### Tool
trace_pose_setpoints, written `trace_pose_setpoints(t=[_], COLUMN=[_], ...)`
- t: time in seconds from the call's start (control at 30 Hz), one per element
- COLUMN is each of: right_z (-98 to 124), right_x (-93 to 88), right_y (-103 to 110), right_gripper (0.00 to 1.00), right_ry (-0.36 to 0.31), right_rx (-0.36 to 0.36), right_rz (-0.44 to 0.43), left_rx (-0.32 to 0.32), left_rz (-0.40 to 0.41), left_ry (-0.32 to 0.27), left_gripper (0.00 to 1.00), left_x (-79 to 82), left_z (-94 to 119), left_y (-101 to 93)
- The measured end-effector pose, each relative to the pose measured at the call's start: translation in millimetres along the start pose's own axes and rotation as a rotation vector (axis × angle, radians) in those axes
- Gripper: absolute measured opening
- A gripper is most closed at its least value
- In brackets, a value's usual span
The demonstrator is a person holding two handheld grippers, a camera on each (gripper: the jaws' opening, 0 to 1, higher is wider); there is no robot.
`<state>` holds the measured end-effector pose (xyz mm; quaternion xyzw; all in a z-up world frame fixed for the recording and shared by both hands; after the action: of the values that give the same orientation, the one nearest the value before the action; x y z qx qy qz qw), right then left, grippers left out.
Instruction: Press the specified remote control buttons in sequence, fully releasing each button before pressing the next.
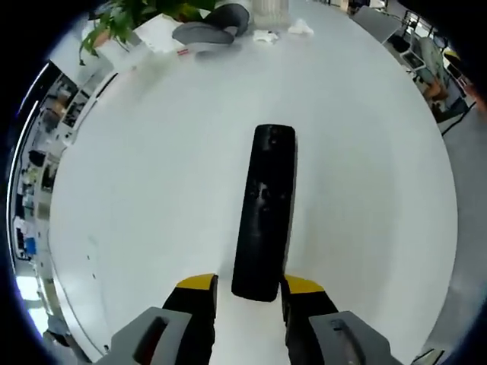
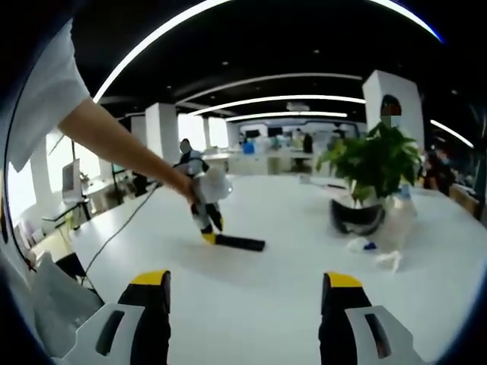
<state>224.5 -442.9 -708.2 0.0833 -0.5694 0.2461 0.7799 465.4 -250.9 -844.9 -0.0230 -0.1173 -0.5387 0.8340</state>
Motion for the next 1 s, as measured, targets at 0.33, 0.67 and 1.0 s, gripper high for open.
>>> trace_pose_setpoints(t=[0.33,0.67,1.0], right_z=[3,3,4], right_x=[5.2,7.2,9.8], right_y=[3,7,8], right_gripper=[0.79,0.78,0.78], right_ry=[-0.028,-0.036,-0.052], right_rx=[0.008,0.028,0.026], right_rz=[0.008,0.013,0.024], left_rx=[0.131,0.314,0.44], left_rz=[0.13,0.222,0.385], left_ry=[-0.113,-0.187,-0.253], left_gripper=[0.37,0.6,0.77], left_x=[-7.1,-11.7,-22.3], left_z=[5,15,23], left_y=[-0.3,16.1,24.5])
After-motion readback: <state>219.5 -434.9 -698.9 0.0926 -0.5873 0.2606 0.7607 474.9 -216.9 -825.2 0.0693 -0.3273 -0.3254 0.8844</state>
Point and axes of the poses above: the point that each gripper's makers call its tool centre point, and the gripper's own axes: z roughly backward along the fingers, y roughly to its left, x roughly out of its top, the point moved 2 cm from there along z, roughly backward along the fingers, and after that the axes turned 13 degrees about z, right-handed, at the moved point
